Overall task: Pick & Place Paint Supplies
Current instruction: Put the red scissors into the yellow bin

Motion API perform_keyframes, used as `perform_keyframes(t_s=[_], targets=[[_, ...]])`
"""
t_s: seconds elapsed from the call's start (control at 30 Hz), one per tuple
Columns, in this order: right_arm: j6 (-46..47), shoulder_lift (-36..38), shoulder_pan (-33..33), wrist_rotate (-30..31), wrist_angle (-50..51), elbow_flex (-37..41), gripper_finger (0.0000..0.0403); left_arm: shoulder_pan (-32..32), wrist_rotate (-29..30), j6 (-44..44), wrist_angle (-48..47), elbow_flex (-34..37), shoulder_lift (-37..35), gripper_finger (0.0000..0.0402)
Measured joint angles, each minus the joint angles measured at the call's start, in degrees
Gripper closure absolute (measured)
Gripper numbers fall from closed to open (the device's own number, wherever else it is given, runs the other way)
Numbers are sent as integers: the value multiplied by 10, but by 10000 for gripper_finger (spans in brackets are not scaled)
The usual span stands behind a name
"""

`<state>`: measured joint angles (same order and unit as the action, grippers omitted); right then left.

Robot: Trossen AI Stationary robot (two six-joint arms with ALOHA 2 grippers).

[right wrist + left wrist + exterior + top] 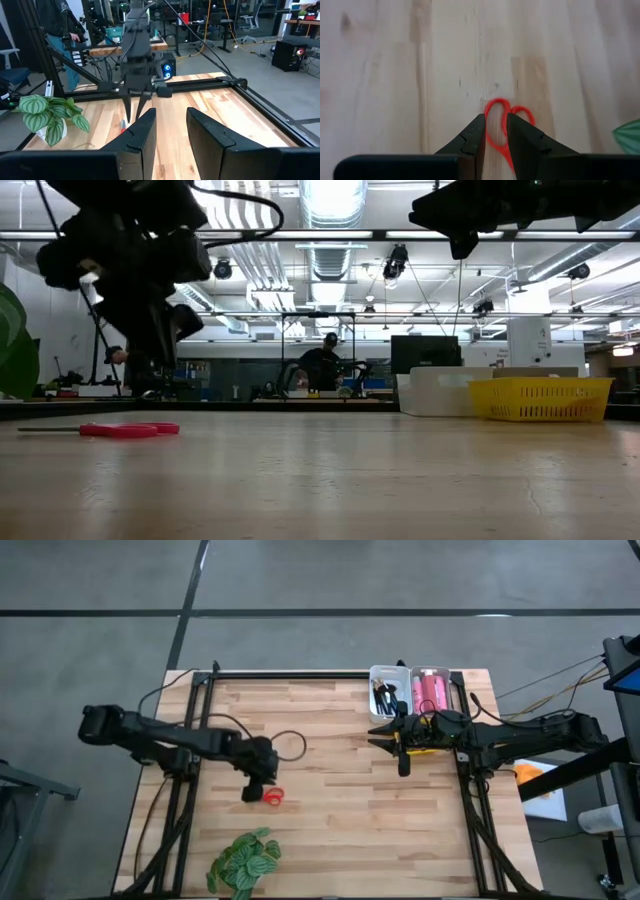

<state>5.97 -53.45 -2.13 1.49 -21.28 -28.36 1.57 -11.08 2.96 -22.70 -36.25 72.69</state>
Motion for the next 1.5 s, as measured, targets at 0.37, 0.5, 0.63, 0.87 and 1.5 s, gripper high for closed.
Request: perform_keyframes(t_s=[0.37, 0.5, 0.63, 0.87, 1.5], targets=[[0, 0, 0, 0, 0, 0, 296, 19, 24, 0, 15, 0, 73, 299], [0, 0, 0, 0, 0, 0, 296, 19, 25, 0, 19, 0, 102, 289], [0, 0, 0, 0, 0, 0, 296, 19, 25, 0, 24, 0, 132, 288], [0, 0, 0, 0, 0, 0, 296, 19, 25, 4, 33, -2, 153, 288], [0, 0, 0, 0, 0, 0, 296, 18, 38, -2, 38, 0, 144, 392]])
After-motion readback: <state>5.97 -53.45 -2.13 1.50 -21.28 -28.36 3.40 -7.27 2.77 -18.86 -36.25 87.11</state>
